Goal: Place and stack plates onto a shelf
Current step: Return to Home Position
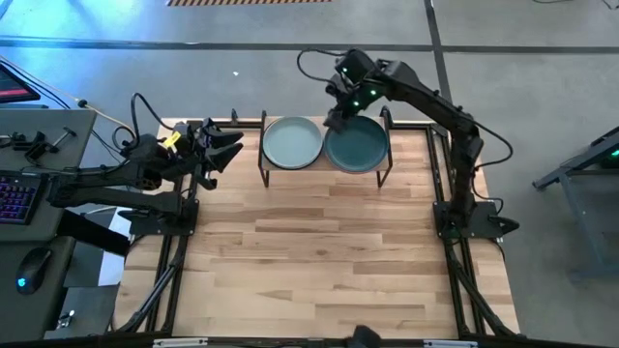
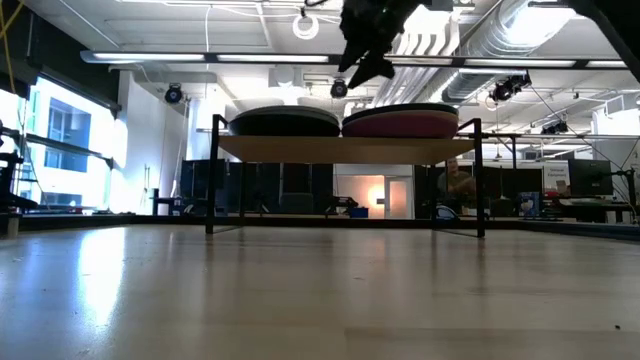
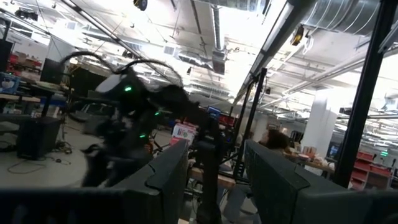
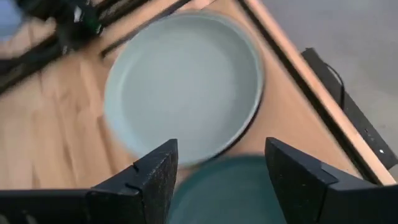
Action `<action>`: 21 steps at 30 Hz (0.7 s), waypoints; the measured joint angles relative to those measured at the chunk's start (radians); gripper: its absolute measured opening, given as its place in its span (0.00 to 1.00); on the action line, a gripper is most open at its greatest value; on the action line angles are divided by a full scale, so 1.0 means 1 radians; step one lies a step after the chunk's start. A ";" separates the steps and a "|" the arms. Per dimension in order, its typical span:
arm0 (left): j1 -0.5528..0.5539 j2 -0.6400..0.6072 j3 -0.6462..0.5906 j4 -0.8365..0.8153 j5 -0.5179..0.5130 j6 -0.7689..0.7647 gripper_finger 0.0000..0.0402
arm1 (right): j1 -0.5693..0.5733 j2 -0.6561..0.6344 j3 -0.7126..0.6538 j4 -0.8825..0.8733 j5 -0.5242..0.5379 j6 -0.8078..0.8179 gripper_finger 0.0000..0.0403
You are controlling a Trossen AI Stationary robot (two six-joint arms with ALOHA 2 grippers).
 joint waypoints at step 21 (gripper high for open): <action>0.000 0.000 0.000 -0.003 -0.010 0.000 0.37 | 0.114 -0.214 0.000 -0.142 0.007 -0.125 0.55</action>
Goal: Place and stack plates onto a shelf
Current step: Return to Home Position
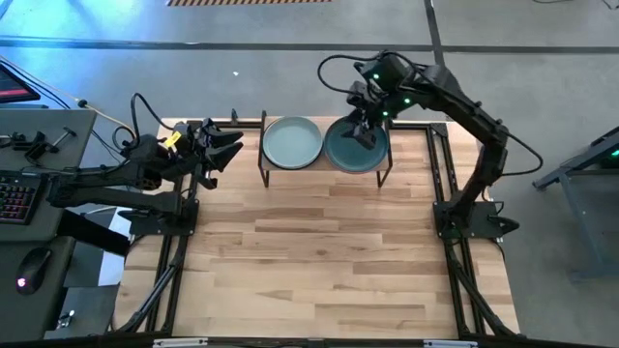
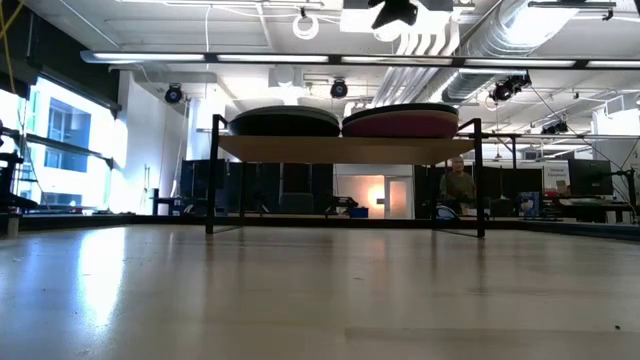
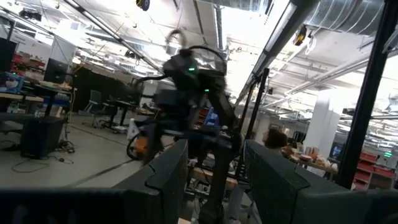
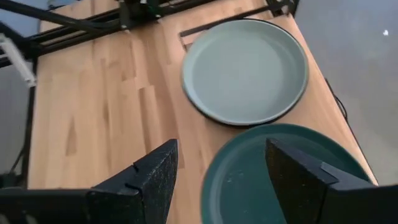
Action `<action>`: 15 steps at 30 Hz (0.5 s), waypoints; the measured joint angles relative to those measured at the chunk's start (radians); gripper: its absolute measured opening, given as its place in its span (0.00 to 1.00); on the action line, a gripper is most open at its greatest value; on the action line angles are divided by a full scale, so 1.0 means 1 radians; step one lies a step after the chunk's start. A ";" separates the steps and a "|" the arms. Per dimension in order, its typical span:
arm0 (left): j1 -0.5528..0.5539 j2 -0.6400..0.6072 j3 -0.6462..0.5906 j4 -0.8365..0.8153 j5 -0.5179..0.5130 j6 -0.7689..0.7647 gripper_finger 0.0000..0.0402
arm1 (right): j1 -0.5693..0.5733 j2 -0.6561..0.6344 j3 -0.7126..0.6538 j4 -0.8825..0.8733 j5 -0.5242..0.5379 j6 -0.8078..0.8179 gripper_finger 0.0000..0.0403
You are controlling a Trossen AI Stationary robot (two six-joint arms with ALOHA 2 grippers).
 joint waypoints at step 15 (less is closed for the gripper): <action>0.000 0.000 0.000 0.000 -0.013 0.000 0.37 | 0.123 -0.237 -0.248 0.110 0.000 -0.002 0.55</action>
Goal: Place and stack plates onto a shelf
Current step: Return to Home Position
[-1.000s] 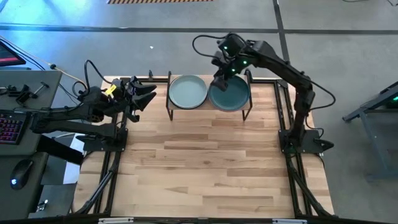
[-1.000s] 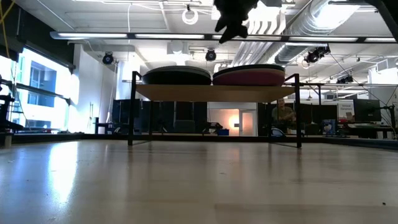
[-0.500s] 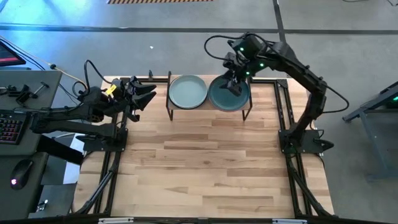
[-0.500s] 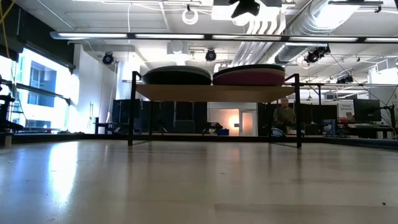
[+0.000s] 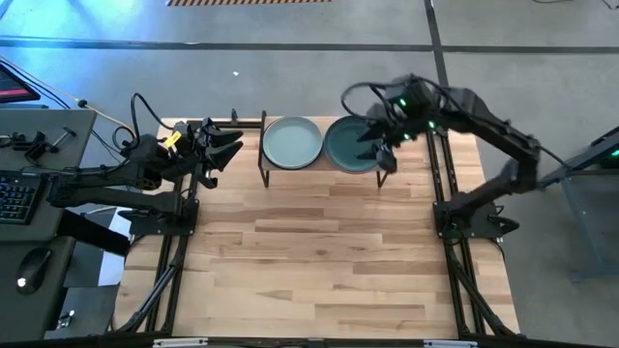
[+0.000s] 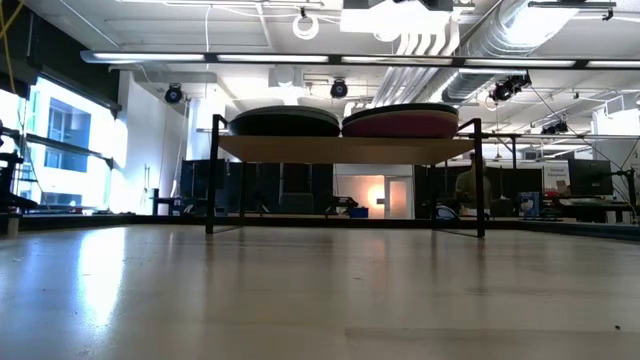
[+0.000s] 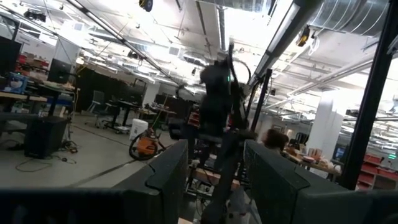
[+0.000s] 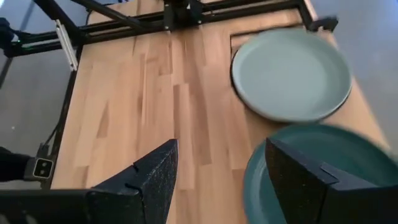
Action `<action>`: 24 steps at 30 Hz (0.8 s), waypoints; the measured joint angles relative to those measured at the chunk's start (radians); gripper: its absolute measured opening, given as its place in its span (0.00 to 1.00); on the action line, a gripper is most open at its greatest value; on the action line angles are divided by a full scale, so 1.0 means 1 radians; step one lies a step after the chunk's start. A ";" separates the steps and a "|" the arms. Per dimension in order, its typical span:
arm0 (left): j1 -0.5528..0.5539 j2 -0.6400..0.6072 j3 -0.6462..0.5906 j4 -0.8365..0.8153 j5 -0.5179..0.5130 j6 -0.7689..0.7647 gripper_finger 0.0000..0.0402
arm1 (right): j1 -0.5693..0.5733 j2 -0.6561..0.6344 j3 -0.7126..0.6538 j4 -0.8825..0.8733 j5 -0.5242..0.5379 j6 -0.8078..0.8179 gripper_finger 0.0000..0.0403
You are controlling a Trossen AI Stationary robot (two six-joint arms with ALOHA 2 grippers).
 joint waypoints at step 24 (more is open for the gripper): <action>0.000 0.001 -0.001 -0.240 0.127 -0.027 0.27 | 0.107 -0.642 -1.030 1.129 0.062 0.370 0.55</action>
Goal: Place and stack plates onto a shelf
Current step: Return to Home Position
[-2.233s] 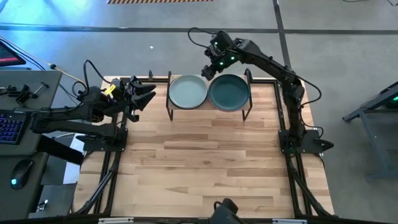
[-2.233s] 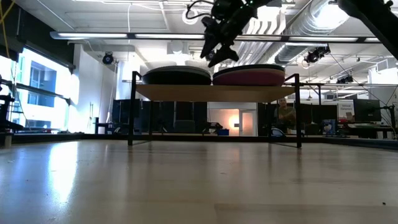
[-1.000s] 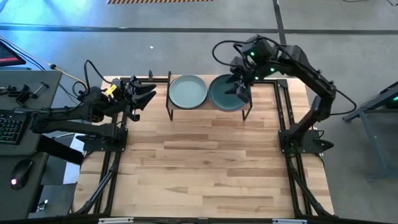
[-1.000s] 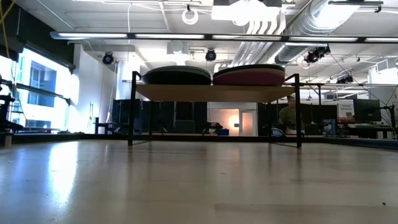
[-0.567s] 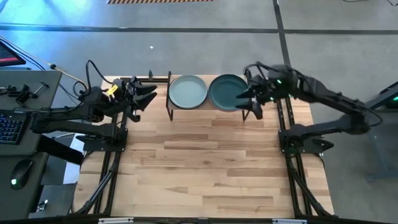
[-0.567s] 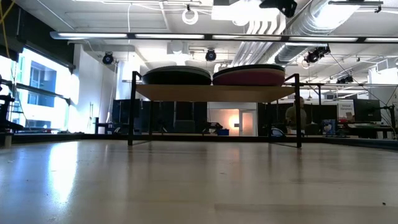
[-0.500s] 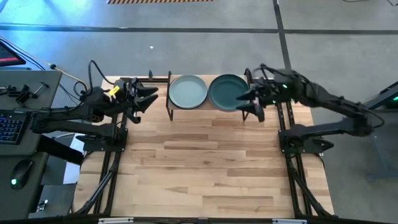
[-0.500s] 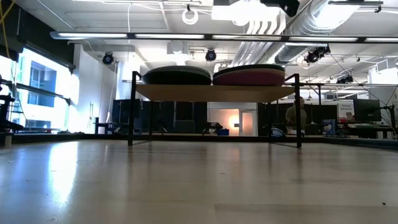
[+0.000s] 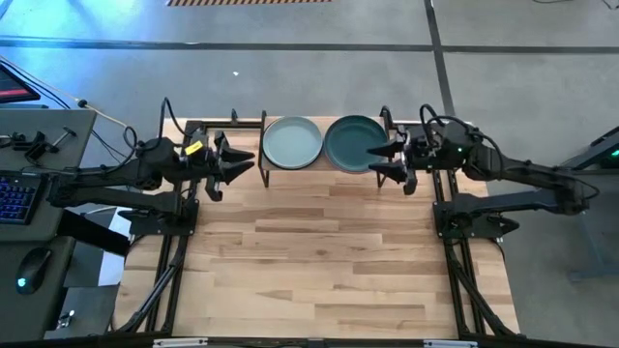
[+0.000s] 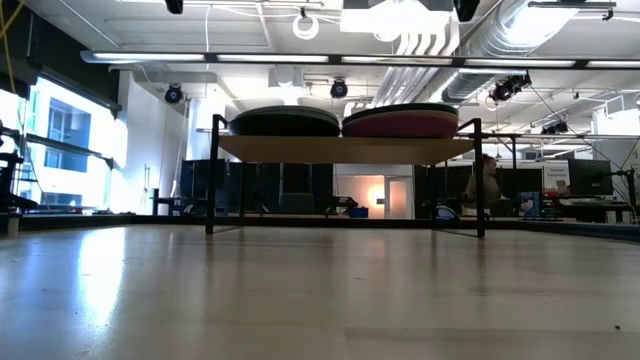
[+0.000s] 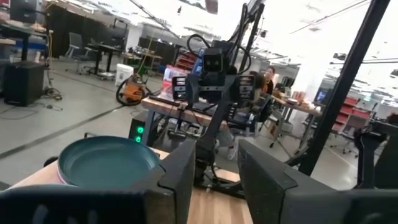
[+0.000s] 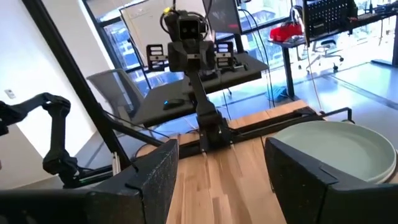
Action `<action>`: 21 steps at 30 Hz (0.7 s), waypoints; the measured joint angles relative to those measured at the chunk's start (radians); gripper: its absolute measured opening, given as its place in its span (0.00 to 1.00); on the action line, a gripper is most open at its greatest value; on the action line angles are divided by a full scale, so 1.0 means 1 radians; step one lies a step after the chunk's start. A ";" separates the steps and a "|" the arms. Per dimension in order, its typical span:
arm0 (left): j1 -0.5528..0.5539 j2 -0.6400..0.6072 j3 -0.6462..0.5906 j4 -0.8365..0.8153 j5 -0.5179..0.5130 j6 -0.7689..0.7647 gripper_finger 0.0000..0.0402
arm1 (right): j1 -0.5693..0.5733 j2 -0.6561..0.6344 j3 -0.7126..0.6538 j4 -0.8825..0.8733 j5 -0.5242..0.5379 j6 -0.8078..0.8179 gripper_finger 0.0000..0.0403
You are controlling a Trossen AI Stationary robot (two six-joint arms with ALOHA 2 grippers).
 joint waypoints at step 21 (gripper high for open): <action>0.000 0.000 0.000 0.036 0.010 0.020 0.00 | 0.000 0.034 0.002 -0.003 0.001 0.009 0.55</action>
